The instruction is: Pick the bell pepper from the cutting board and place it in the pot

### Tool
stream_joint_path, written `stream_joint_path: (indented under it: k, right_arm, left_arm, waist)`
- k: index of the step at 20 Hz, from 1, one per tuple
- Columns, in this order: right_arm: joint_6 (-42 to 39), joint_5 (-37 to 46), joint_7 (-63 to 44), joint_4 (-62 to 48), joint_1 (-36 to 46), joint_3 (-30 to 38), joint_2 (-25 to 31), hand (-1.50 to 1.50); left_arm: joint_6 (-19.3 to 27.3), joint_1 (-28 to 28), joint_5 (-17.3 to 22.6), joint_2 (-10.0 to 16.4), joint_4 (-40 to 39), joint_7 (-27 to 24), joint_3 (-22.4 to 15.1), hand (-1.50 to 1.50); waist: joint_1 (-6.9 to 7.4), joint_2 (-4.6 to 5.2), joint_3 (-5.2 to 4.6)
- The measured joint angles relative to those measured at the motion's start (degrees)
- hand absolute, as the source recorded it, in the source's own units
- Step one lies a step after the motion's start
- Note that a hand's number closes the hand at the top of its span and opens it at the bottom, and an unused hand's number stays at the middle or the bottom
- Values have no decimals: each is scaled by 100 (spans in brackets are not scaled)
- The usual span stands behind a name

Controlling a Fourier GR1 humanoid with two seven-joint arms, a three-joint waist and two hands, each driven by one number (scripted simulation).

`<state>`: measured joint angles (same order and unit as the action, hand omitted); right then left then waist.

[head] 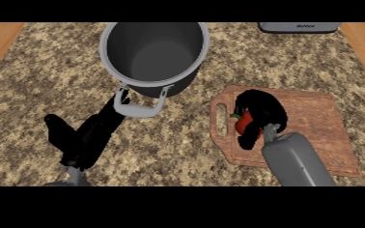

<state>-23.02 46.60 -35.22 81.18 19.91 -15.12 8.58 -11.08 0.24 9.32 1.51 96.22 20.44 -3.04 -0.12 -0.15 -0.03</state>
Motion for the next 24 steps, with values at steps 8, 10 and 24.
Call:
stream_joint_path:
  k: [8, 10, 24]
  right_arm:
    - [-11, 548, -689, 1642, -1081, -848, -345, 150]
    - [-52, 709, -877, 1972, -1164, -927, -352, 150]
    - [-630, 1280, -1556, 4461, 180, -615, -547, 150]
  left_arm:
    - [-17, 20, 22, 25, 36, 35, 13, 0]
    - [-37, 60, -2, 24, 14, -45, 4, 0]
    - [-46, -18, -19, 35, -108, -122, 39, 0]
  waist:
    - [-5, 0, 1]
    - [-4, 2, 2]
    - [9, -3, -1]
